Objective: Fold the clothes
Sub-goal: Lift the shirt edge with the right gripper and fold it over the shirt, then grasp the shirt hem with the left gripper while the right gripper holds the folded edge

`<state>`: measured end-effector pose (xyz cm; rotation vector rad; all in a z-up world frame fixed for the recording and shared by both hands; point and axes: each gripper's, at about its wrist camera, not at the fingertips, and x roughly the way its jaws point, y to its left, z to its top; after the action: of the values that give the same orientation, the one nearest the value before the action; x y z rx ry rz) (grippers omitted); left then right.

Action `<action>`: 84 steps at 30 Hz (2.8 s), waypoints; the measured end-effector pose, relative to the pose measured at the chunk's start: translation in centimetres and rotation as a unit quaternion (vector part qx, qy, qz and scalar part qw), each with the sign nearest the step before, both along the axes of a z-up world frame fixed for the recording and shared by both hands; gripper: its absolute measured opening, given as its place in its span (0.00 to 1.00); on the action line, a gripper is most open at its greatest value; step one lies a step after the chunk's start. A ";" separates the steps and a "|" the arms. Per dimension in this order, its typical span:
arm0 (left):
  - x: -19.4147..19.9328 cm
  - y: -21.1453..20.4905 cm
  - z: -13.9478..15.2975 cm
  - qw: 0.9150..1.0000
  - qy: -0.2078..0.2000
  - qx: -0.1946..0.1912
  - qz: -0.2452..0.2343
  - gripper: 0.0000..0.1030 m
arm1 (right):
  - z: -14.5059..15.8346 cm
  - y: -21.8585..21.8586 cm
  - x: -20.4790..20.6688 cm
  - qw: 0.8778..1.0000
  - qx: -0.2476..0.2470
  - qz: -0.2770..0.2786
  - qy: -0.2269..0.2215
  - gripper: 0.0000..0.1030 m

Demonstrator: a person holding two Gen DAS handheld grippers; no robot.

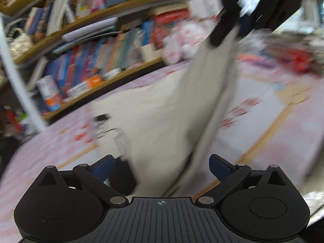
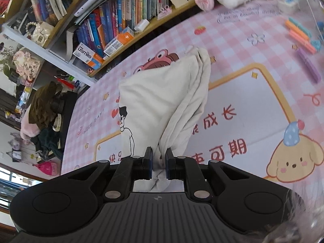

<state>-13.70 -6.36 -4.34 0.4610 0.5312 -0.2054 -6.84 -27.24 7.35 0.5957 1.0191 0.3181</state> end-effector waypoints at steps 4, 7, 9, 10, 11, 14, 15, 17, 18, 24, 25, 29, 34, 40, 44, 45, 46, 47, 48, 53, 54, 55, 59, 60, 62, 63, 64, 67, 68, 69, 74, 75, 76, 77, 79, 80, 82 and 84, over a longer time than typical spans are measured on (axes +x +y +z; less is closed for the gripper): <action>0.6 2.1 -0.2 0.999 0.001 0.002 0.036 0.98 | -0.4 -0.5 -0.2 1.000 -0.018 -0.004 0.001 0.11; 0.8 3.2 0.2 0.999 0.008 -0.010 0.031 0.98 | -1.3 0.2 -0.6 0.997 -0.076 0.021 -0.010 0.13; 0.9 3.2 0.5 1.000 0.008 0.002 0.018 0.98 | -1.9 1.2 -1.2 0.989 -0.140 0.048 -0.028 0.21; 1.0 3.1 0.7 1.000 0.007 0.010 0.010 0.98 | -2.1 1.6 -1.5 0.982 -0.173 0.061 -0.038 0.30; 1.0 2.9 0.9 1.000 0.006 0.019 0.002 0.98 | -2.3 2.2 -1.9 0.974 -0.208 0.077 -0.051 0.41; 1.0 2.3 1.2 0.999 -0.003 0.043 -0.024 0.98 | -2.6 4.1 -3.4 0.941 -0.288 0.148 -0.097 0.42; 1.1 2.2 1.4 0.998 -0.004 0.048 -0.028 0.98 | -2.8 4.7 -3.8 0.929 -0.307 0.174 -0.112 0.44; 1.5 2.3 1.8 0.998 -0.001 0.048 -0.032 0.98 | -3.2 6.2 -4.6 0.909 -0.322 0.226 -0.134 0.52; 1.7 2.4 2.0 0.999 0.002 0.042 -0.032 0.98 | -3.4 7.0 -4.9 0.901 -0.326 0.247 -0.144 0.53; 2.8 3.5 3.2 0.999 0.035 -0.007 -0.022 0.98 | -5.5 11.4 -6.5 0.852 -0.364 0.321 -0.194 0.56; 3.0 3.7 3.3 0.999 0.041 -0.019 -0.020 0.98 | -5.9 11.9 -6.7 0.844 -0.372 0.330 -0.200 0.56; 3.2 5.0 3.5 0.996 0.063 -0.069 -0.013 0.96 | -8.3 13.3 -7.5 0.792 -0.446 0.352 -0.225 0.53; 1.3 4.1 2.0 0.997 0.040 0.018 -0.066 0.83 | -9.6 12.3 -7.1 0.748 -0.531 0.330 -0.221 0.21; -1.7 1.9 -0.1 0.980 0.007 0.142 -0.137 0.43 | -7.9 12.0 -7.2 0.743 -0.538 0.309 -0.253 0.15; -2.8 2.2 -1.0 0.974 -0.003 0.173 -0.145 0.29 | -7.5 12.2 -7.3 0.730 -0.549 0.308 -0.265 0.15; -3.0 2.3 -1.0 0.973 -0.005 0.174 -0.150 0.26 | -7.7 12.1 -7.5 0.726 -0.553 0.311 -0.266 0.15; -3.2 2.4 -1.0 0.972 -0.007 0.176 -0.157 0.25 | -8.0 12.0 -7.7 0.721 -0.557 0.316 -0.267 0.16; -3.3 2.5 -1.0 0.971 -0.010 0.179 -0.160 0.25 | -8.3 12.0 -7.8 0.714 -0.561 0.321 -0.268 0.20; -3.4 2.6 -0.9 0.969 -0.012 0.184 -0.163 0.25 | -8.7 11.9 -8.2 0.706 -0.568 0.326 -0.271 0.24; -3.6 2.6 -1.1 0.957 -0.022 0.221 -0.185 0.27 | -11.3 11.4 -9.4 0.639 -0.611 0.366 -0.291 0.36; -3.6 2.6 -1.2 0.956 -0.022 0.224 -0.187 0.28 | -11.7 11.3 -9.6 0.626 -0.618 0.375 -0.292 0.36; -3.7 2.6 -1.2 0.955 -0.021 0.227 -0.189 0.28 | -12.1 11.1 -9.7 0.616 -0.624 0.381 -0.292 0.35; -3.8 2.7 -1.5 0.952 -0.022 0.233 -0.196 0.28 | -13.2 10.5 -10.4 0.587 -0.635 0.407 -0.295 0.26; -3.8 2.6 -1.5 0.951 -0.022 0.235 -0.198 0.28 | -13.5 10.5 -10.6 0.580 -0.637 0.413 -0.297 0.25; -3.8 2.7 -1.5 0.949 -0.022 0.240 -0.202 0.28 | -14.0 10.4 -10.8 0.571 -0.639 0.420 -0.297 0.22; -3.8 2.7 -1.5 0.948 -0.022 0.242 -0.205 0.28 | -14.1 10.3 -10.9 0.569 -0.640 0.422 -0.296 0.22; -3.9 2.7 -1.5 0.946 -0.023 0.246 -0.209 0.28 | -14.2 10.2 -10.9 0.569 -0.640 0.424 -0.296 0.20; -4.1 2.8 -1.6 0.941 -0.024 0.254 -0.221 0.26 | -14.5 10.2 -11.3 0.568 -0.638 0.426 -0.298 0.18; -4.2 2.8 -1.7 0.940 -0.022 0.255 -0.227 0.25 | -14.6 10.2 -11.3 0.567 -0.639 0.426 -0.298 0.17; -4.2 2.9 -1.7 0.937 -0.020 0.257 -0.234 0.22 | -14.8 10.3 -11.3 0.568 -0.639 0.425 -0.298 0.16; -4.2 2.9 -1.7 0.932 0.003 0.256 -0.258 0.04 | -14.3 10.4 -10.6 0.600 -0.625 0.408 -0.289 0.12; -4.0 2.9 -1.6 0.933 0.011 0.251 -0.258 0.04 | -14.1 10.4 -10.4 0.608 -0.621 0.406 -0.285 0.12; -3.8 2.9 -1.3 0.933 0.018 0.247 -0.259 0.04 | -13.9 10.4 -10.2 0.617 -0.615 0.404 -0.280 0.12; -3.7 3.0 -1.1 0.934 0.025 0.244 -0.260 0.04 | -13.6 10.4 -10.1 0.626 -0.608 0.404 -0.274 0.12; -3.7 3.2 -0.6 0.933 0.038 0.238 -0.266 0.04 | -12.8 10.5 -9.7 0.649 -0.590 0.405 -0.259 0.12; -3.7 3.3 -0.3 0.933 0.043 0.234 -0.270 0.04 | -12.4 10.5 -9.5 0.659 -0.581 0.405 -0.253 0.12; -3.7 3.6 0.6 0.933 0.056 0.224 -0.277 0.04 | -11.2 10.3 -9.3 0.680 -0.560 0.407 -0.241 0.12; -3.8 4.0 1.8 0.932 0.068 0.213 -0.285 0.04 | -9.9 10.0 -9.3 0.699 -0.537 0.413 -0.228 0.12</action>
<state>-17.53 -2.33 -2.49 1.0306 0.5695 -0.6914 -16.10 -17.20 -2.57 -1.0324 0.7457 0.5410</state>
